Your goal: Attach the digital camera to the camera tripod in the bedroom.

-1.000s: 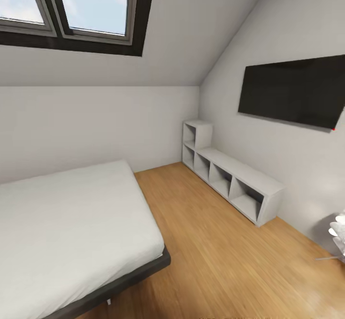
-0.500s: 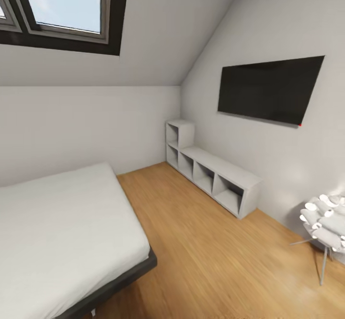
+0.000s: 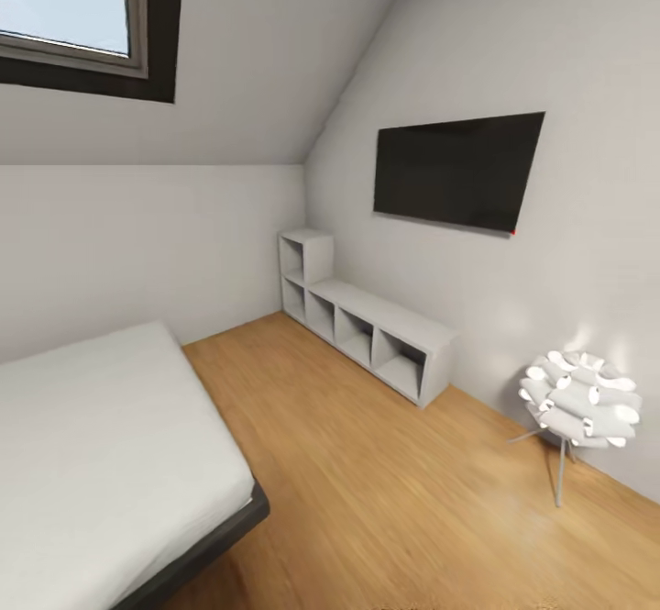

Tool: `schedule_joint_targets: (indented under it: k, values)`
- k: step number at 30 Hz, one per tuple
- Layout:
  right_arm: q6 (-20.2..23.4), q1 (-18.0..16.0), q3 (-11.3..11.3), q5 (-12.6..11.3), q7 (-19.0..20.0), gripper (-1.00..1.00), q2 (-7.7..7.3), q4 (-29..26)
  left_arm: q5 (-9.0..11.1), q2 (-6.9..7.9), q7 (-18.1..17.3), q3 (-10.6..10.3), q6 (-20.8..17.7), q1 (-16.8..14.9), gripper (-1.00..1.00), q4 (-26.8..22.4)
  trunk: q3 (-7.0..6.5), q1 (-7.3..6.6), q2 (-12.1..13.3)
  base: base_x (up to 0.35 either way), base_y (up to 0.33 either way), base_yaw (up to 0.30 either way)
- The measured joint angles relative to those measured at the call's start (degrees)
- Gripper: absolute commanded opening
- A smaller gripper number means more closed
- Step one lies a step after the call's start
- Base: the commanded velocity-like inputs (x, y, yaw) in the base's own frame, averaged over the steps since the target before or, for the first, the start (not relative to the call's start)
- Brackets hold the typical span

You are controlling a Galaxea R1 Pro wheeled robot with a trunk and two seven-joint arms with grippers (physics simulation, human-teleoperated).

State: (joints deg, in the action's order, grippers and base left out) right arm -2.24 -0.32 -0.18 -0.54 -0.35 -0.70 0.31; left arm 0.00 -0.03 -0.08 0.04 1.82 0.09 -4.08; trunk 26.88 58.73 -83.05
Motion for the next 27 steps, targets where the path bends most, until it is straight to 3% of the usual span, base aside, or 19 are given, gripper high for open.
schedule_joint_targets:
  k: [23, 27]
  values:
    - [-0.04, 0.00, 0.10, 0.17, 0.03, 1.00, 0.08, 0.00, -0.04, -0.08, -0.01, 0.05, 0.07, 0.05, 1.00, -0.44, 0.00, 0.00, 0.00, 0.000, 0.000, -0.286]
    - [-0.04, 0.00, 0.06, 0.08, 0.02, 1.00, 0.12, 0.00, 1.22, 0.18, 0.03, 0.12, 0.17, 0.01, 1.00, -0.86, 0.00, 0.00, 0.00, 0.000, 0.000, -0.286]
